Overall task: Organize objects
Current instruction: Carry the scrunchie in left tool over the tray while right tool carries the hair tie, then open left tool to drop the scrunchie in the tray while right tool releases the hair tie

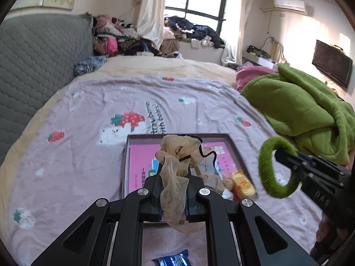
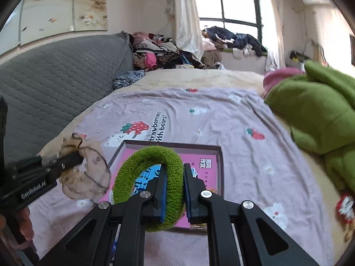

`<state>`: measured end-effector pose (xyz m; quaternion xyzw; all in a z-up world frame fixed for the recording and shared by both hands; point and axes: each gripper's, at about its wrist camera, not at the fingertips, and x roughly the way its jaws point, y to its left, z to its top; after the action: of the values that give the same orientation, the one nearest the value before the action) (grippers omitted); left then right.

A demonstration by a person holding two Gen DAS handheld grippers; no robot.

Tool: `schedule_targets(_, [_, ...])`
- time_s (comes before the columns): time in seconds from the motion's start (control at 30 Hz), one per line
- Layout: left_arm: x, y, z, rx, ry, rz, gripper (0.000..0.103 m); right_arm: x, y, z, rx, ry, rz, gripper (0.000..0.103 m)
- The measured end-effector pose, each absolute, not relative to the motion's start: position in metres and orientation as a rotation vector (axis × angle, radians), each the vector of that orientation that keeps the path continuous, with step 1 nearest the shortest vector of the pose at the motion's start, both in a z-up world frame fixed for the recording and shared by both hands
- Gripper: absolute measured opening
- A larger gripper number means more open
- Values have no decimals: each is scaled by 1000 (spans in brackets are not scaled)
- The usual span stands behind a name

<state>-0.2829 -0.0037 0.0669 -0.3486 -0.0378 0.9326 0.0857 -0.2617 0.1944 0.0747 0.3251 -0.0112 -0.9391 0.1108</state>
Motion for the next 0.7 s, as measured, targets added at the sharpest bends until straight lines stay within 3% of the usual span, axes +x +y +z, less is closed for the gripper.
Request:
schedule_targets(0.3, [-308, -9, 10, -1088, -134, 2794, 13, -295, 205, 22, 1031, -69, -2787, 13])
schedule_targets(0.7, [-321, -7, -4, -1037, -121, 2825, 13, -314, 208, 0, 1030, -67, -2810, 13])
